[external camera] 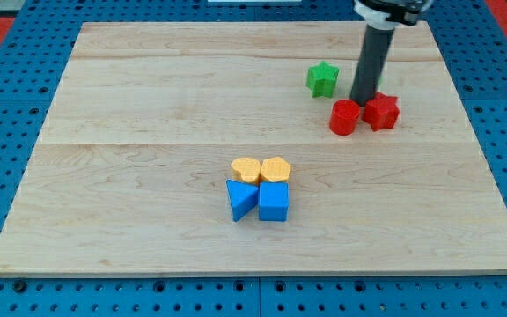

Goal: Move the green blocks closer

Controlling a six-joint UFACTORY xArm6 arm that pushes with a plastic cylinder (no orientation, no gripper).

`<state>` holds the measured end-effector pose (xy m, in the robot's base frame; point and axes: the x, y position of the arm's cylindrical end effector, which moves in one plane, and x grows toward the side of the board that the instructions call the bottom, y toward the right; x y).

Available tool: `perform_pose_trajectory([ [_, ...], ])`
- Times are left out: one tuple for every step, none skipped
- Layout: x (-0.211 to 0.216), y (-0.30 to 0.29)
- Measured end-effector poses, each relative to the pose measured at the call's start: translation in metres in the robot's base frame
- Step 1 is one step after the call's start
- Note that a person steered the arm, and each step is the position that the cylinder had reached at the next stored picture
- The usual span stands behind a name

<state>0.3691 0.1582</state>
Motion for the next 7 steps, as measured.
perform_pose_trajectory([
  [0.0,0.024],
  [-0.001,0.044],
  [-0.014,0.044],
  [-0.024,0.011],
  [-0.025,-0.028],
  [-0.024,-0.051],
  [-0.006,-0.063],
])
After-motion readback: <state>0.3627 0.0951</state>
